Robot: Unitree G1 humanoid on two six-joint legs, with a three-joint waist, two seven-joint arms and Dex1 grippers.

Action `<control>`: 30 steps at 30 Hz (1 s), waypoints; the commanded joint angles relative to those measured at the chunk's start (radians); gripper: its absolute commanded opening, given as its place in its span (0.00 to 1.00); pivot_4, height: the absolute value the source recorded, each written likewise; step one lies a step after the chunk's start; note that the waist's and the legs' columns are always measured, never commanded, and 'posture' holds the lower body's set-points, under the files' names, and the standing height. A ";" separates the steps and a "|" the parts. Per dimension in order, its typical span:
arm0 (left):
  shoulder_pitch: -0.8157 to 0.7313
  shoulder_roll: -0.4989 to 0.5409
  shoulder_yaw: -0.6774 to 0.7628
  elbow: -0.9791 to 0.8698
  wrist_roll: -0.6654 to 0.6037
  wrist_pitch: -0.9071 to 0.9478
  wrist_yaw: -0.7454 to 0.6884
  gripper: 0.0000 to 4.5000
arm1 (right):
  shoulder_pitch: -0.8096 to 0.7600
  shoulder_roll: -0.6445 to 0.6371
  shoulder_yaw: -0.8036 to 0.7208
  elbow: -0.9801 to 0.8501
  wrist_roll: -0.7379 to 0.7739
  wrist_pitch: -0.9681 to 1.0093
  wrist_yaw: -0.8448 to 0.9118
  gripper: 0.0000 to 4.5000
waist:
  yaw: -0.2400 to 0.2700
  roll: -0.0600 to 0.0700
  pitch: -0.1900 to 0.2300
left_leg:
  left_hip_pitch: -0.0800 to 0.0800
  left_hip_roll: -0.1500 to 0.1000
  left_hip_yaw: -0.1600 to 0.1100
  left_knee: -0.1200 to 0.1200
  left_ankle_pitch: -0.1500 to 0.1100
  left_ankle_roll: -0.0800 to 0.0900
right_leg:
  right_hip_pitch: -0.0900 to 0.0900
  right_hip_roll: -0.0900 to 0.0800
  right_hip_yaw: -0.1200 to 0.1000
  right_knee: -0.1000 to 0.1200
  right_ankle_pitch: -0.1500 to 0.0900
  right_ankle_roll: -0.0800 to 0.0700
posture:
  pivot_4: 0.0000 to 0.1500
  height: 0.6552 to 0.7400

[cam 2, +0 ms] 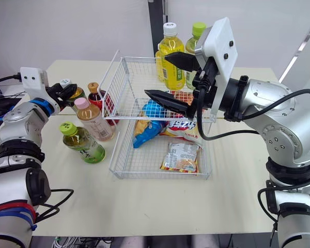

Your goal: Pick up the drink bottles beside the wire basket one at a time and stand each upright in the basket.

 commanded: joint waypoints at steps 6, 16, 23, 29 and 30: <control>-0.083 0.157 0.023 -0.129 -0.021 0.041 -0.060 0.30 | -0.010 0.012 -0.042 -0.018 0.029 -0.012 -0.012 1.00 | -0.004 -0.001 0.001 | -0.002 0.001 0.000 -0.001 0.000 0.000 | -0.002 0.001 0.000 0.000 0.000 0.000 | 1.00 1.00; -0.400 0.200 -0.071 -0.310 -0.056 0.326 -0.302 0.30 | -0.006 0.015 -0.026 -0.006 -0.003 -0.035 -0.017 1.00 | 0.022 -0.004 0.002 | -0.019 -0.002 -0.003 0.003 0.000 0.000 | -0.016 0.000 -0.002 -0.001 0.000 0.001 | 1.00 1.00; -0.594 0.061 -0.133 -0.343 -0.093 0.475 -0.381 0.30 | 0.003 0.009 -0.027 -0.014 -0.030 -0.045 -0.033 1.00 | 0.017 -0.003 0.003 | -0.018 -0.001 -0.003 0.002 0.000 0.000 | -0.016 0.001 -0.001 0.000 0.000 0.001 | 1.00 1.00; -0.640 -0.070 -0.166 -0.312 -0.090 0.447 -0.403 0.30 | 0.016 -0.002 -0.046 -0.038 -0.038 -0.032 -0.067 1.00 | 0.004 -0.002 0.003 | -0.018 -0.001 -0.002 0.002 0.000 0.000 | -0.016 0.001 0.000 0.000 0.000 0.001 | 1.00 1.00; -0.650 -0.081 -0.168 -0.299 -0.086 0.439 -0.405 0.30 | 0.018 -0.004 -0.049 -0.044 -0.038 -0.027 -0.074 1.00 | 0.002 -0.002 0.004 | -0.019 -0.001 -0.002 0.002 0.000 0.000 | -0.016 0.001 0.000 0.001 0.000 0.001 | 1.00 1.00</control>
